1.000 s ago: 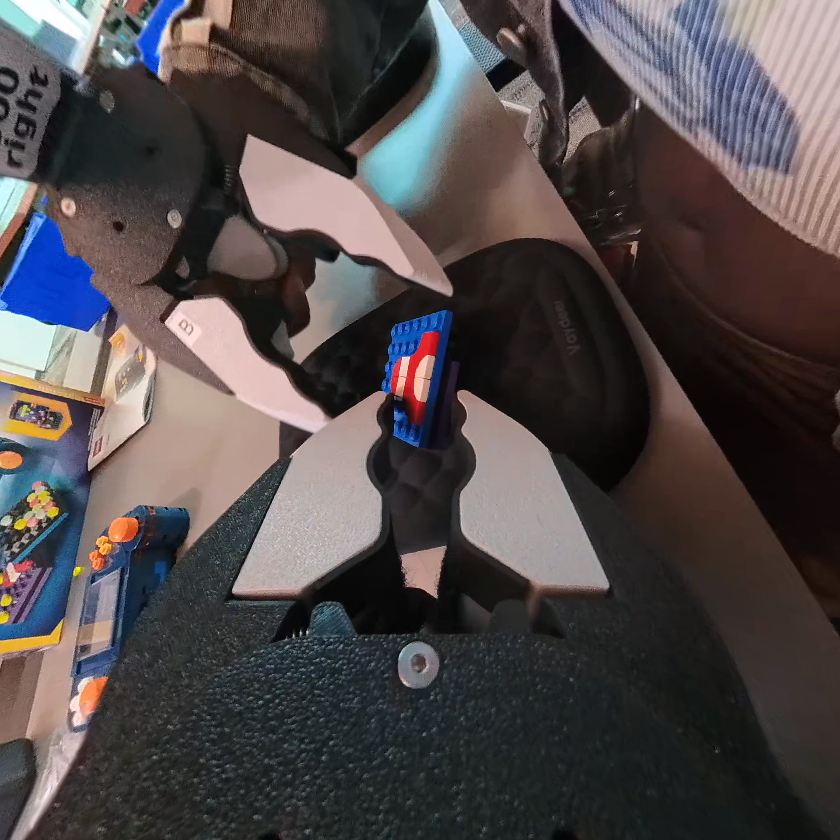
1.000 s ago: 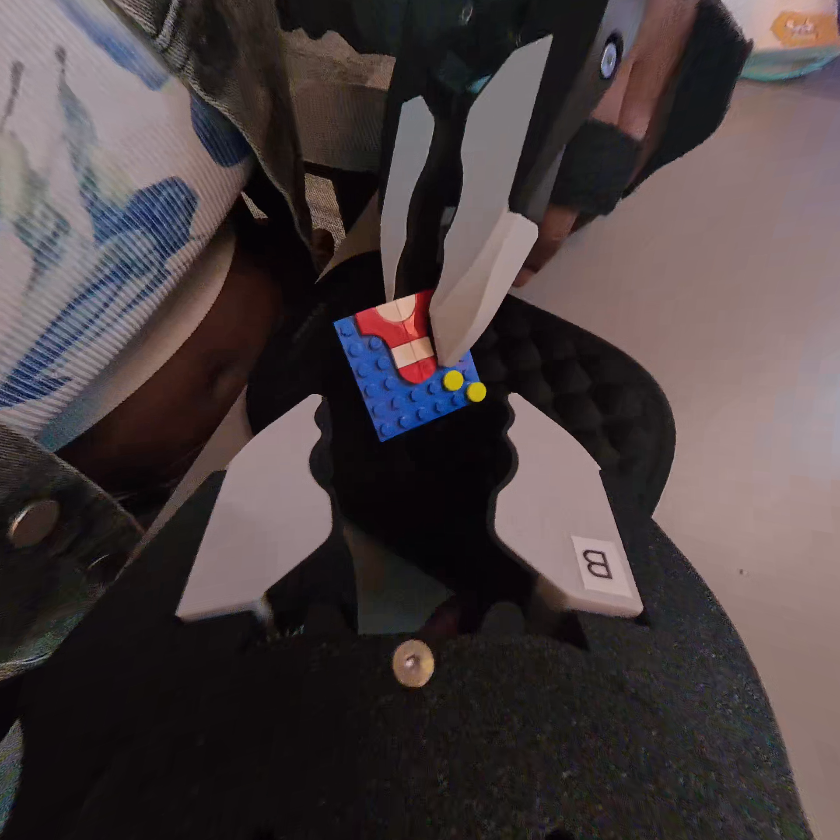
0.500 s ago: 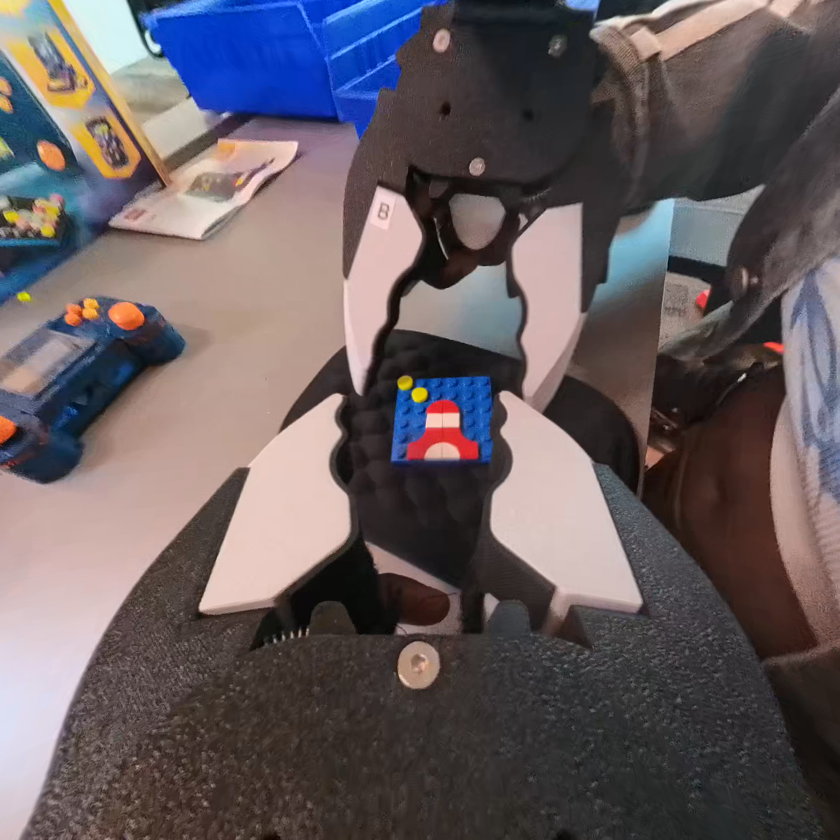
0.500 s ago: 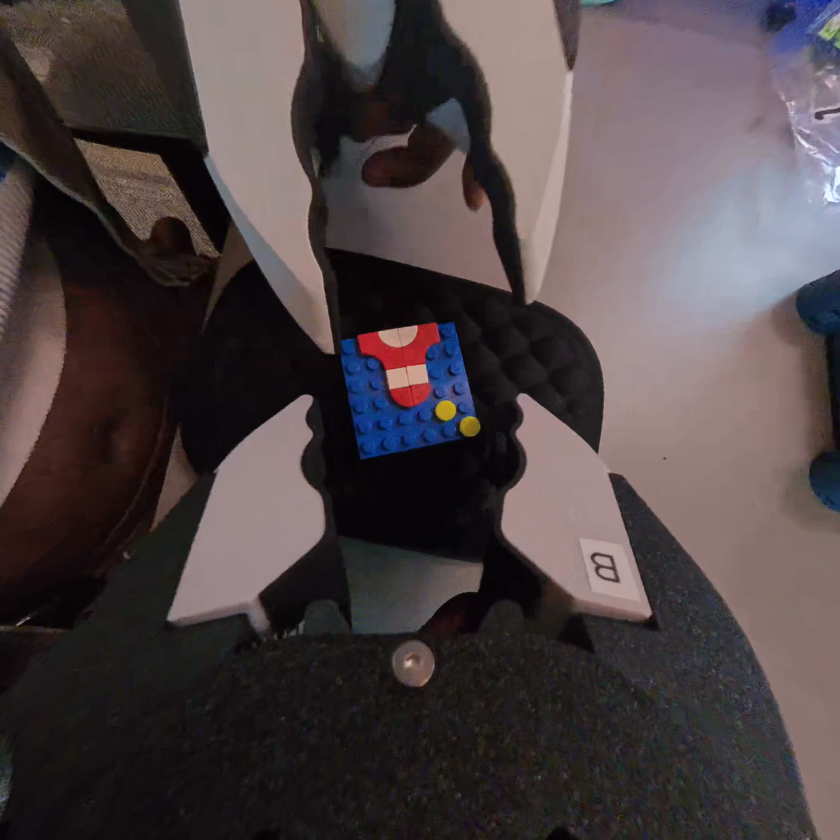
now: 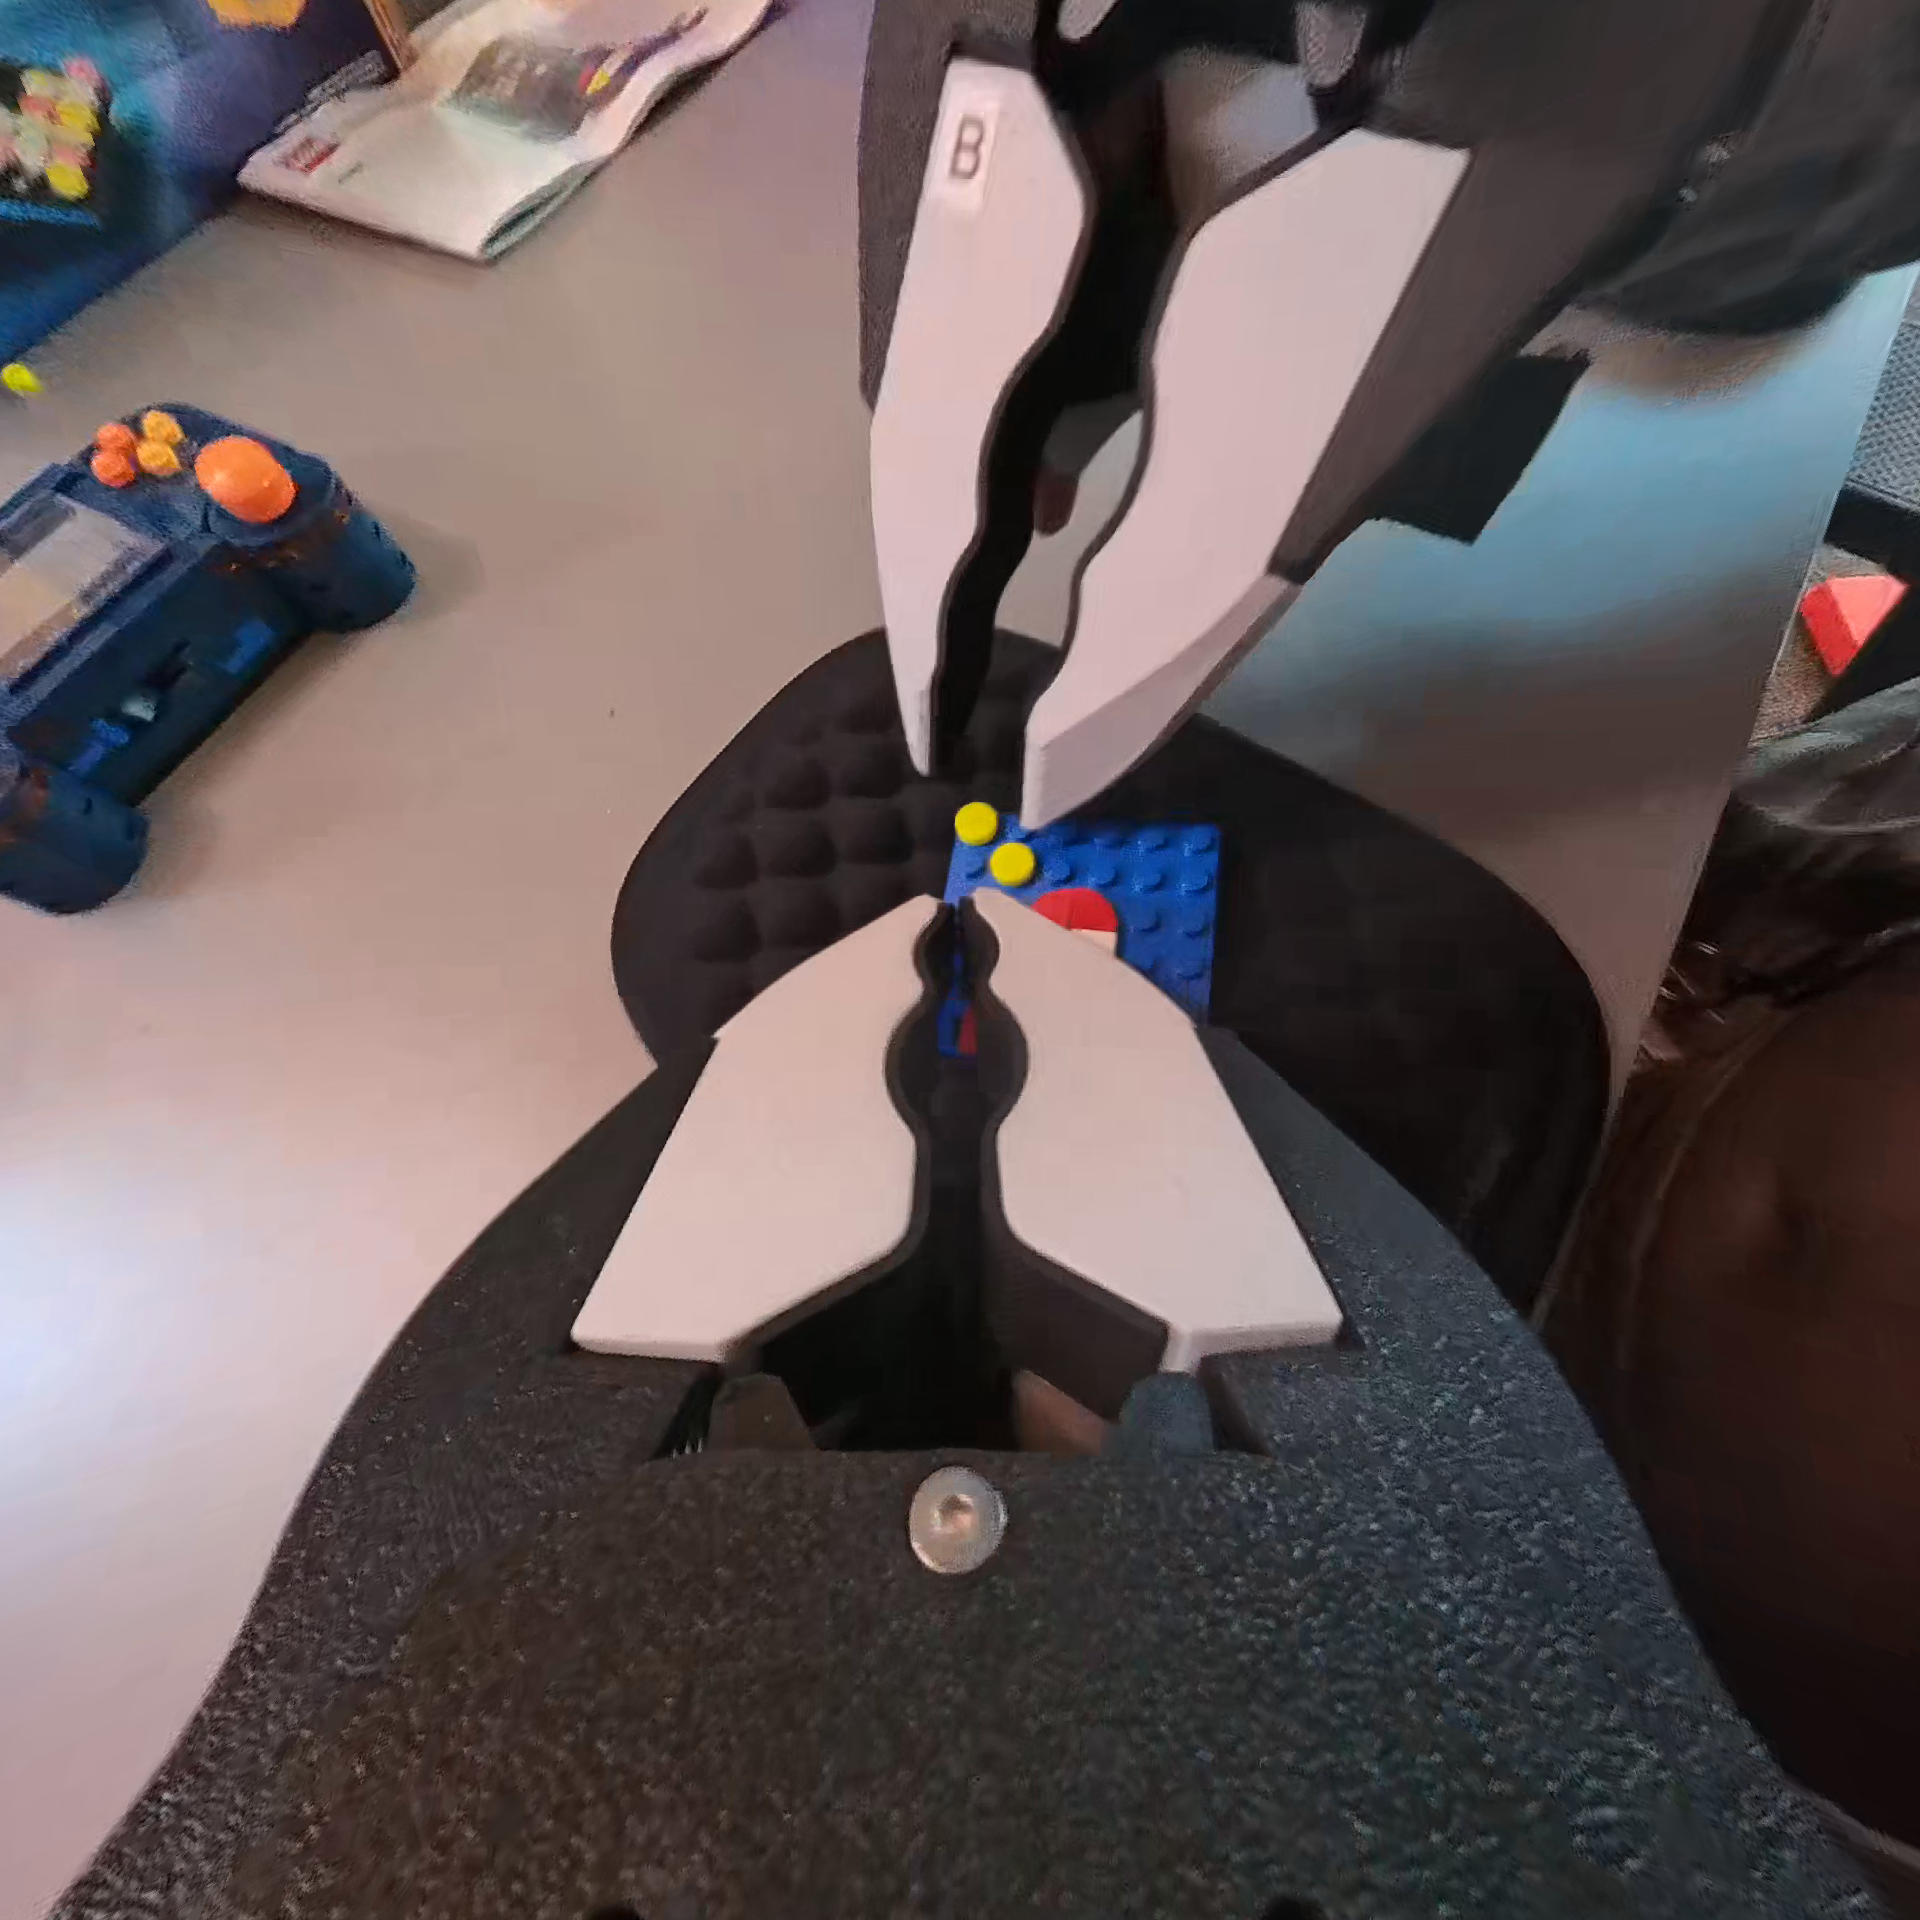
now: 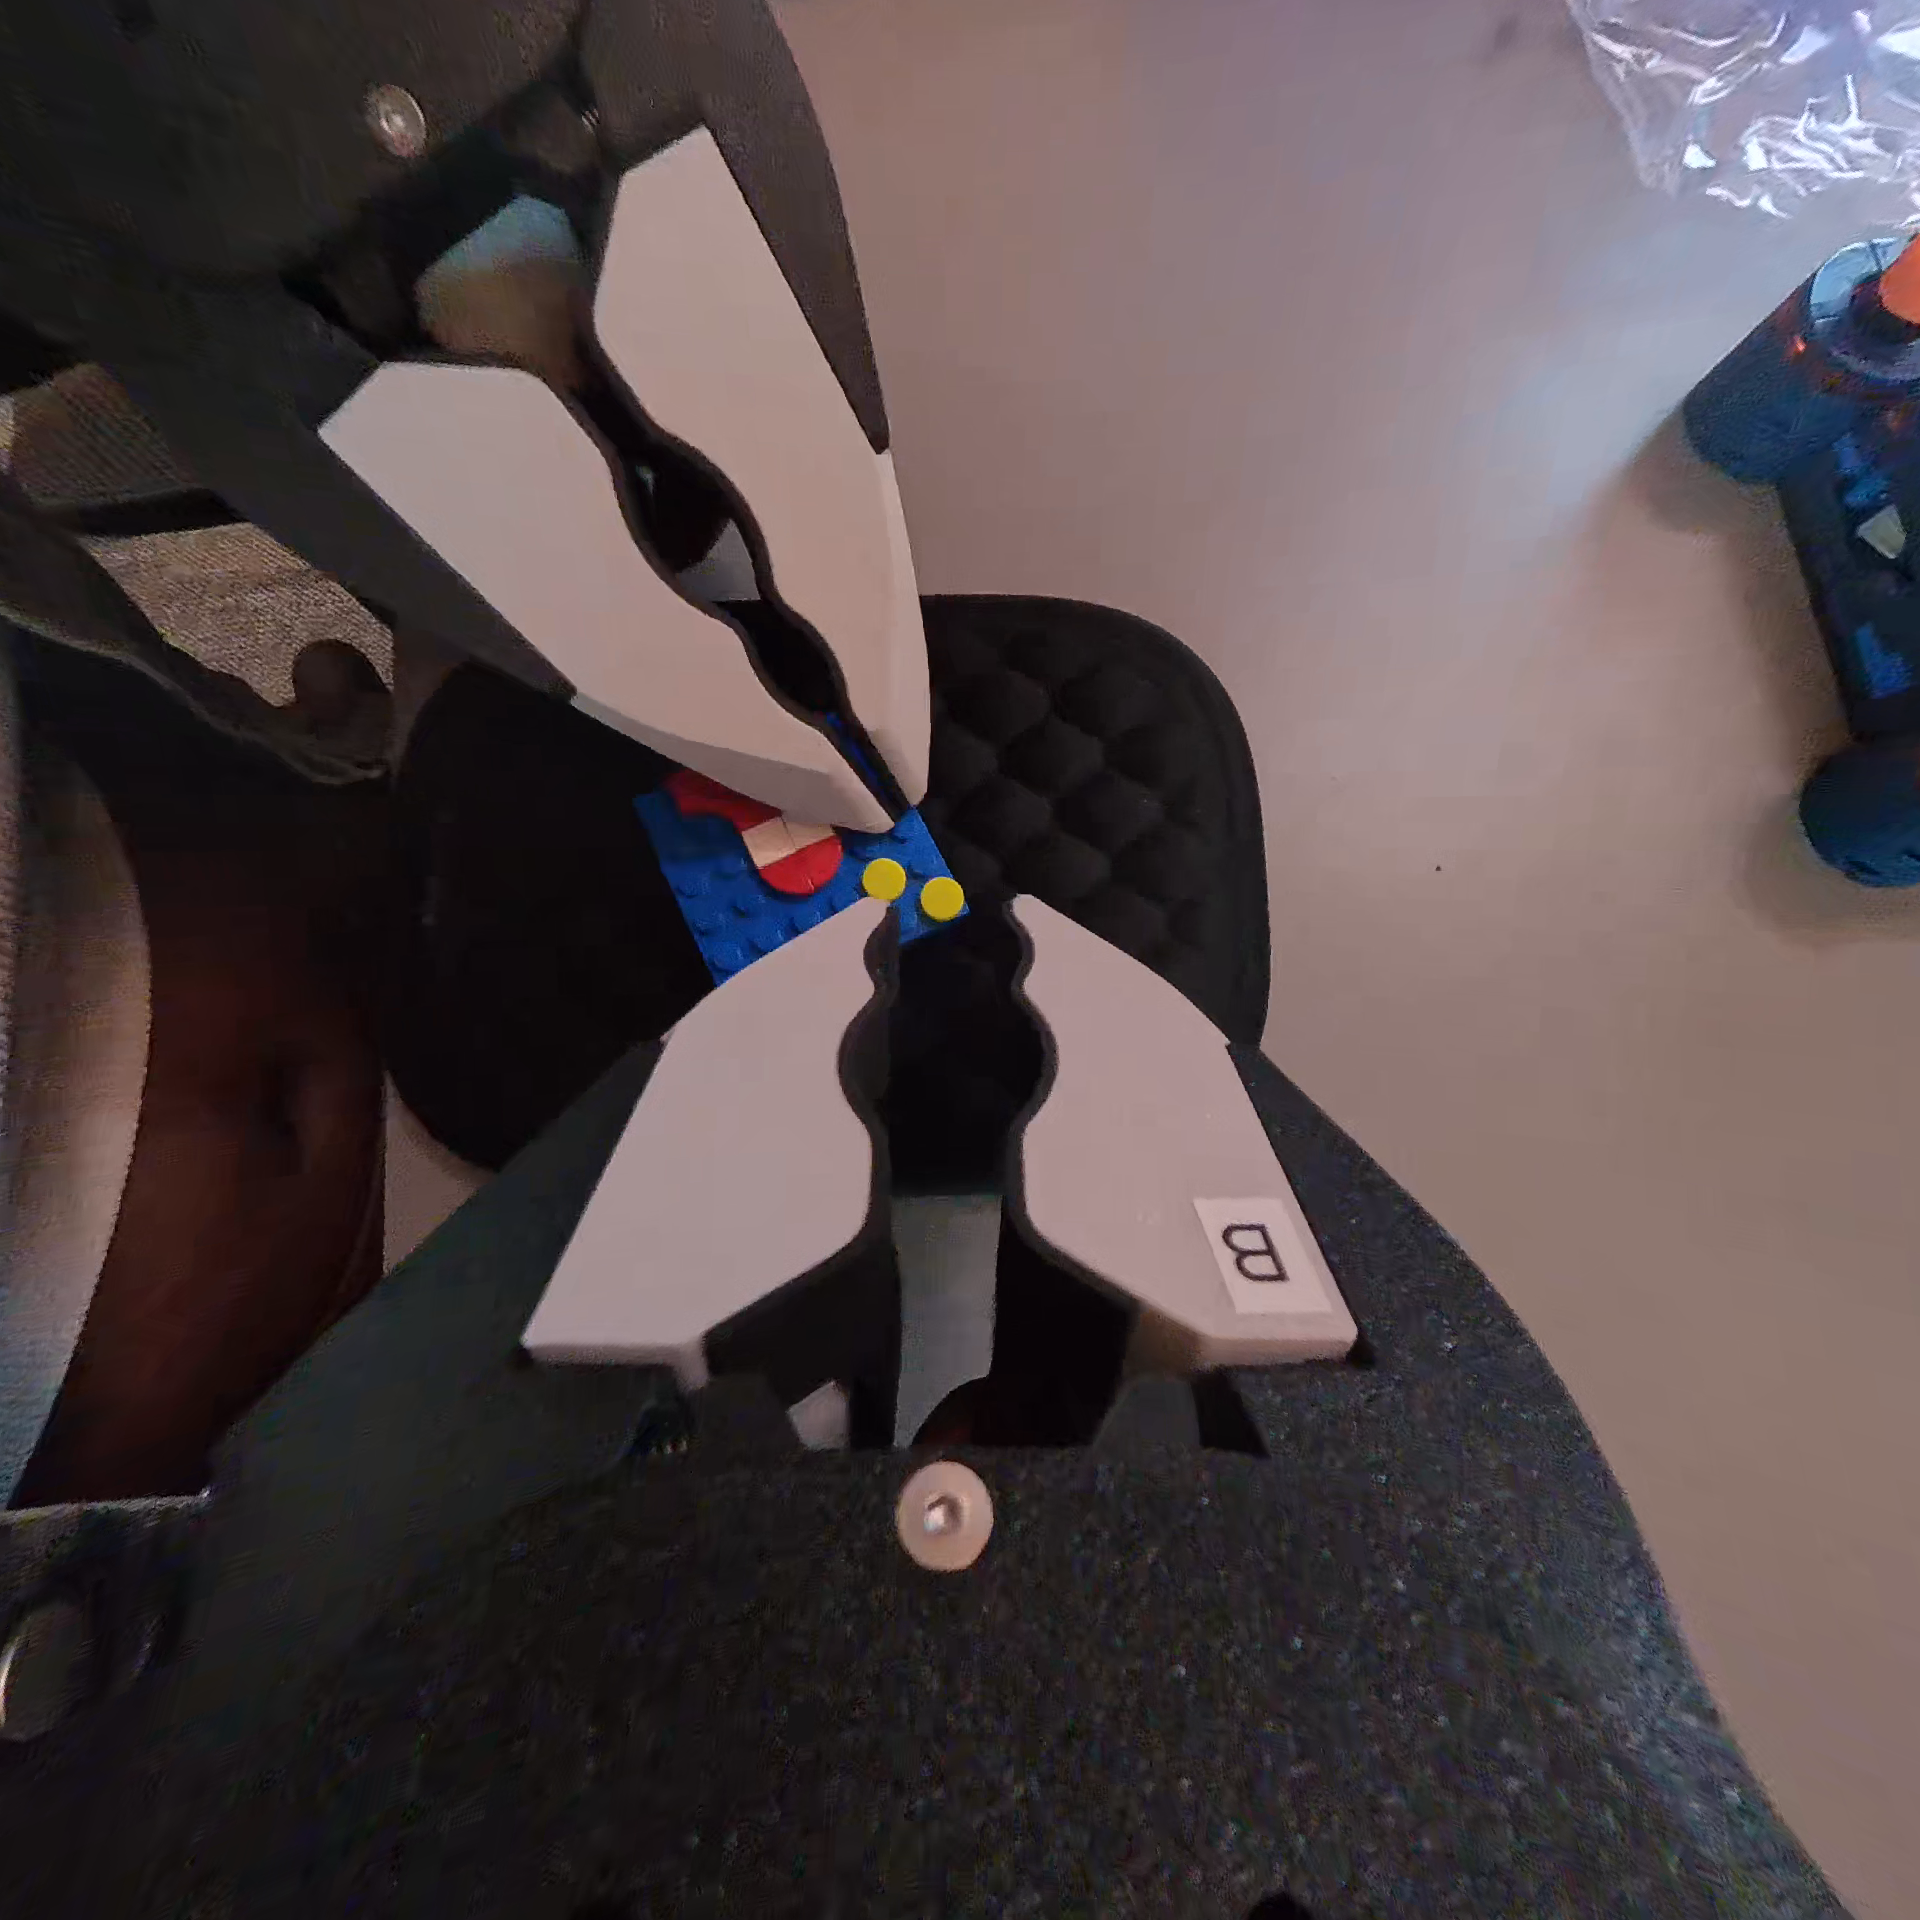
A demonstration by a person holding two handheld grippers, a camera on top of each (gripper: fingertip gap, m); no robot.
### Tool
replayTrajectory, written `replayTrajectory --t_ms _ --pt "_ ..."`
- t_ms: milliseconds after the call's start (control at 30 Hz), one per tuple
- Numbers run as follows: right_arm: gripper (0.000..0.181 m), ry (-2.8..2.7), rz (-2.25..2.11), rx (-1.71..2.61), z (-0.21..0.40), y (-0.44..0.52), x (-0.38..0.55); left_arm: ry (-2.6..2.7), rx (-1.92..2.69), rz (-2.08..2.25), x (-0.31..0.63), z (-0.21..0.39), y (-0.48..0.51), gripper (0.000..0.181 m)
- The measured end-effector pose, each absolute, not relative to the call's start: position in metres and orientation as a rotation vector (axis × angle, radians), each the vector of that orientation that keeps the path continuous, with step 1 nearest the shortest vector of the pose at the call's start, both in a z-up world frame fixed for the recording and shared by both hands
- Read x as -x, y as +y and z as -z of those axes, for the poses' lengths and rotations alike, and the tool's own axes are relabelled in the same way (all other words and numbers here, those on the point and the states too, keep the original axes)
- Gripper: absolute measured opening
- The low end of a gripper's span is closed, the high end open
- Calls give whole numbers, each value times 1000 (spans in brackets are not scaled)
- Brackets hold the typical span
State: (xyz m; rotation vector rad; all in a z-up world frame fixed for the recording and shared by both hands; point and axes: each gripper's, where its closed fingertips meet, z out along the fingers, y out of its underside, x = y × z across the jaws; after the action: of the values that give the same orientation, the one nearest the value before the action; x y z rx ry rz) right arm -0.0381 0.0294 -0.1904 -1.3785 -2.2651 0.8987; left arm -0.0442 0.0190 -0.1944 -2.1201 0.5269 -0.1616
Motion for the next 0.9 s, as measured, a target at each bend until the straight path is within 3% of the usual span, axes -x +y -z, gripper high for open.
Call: replayTrajectory --t_ms 533,900 --pt "7 -2509 -942 1432 202 24 37 600 2040 118 41 196 20 0" --pt "0 -2339 -764 914 197 20 37 586 2045 9 47 198 26 0"
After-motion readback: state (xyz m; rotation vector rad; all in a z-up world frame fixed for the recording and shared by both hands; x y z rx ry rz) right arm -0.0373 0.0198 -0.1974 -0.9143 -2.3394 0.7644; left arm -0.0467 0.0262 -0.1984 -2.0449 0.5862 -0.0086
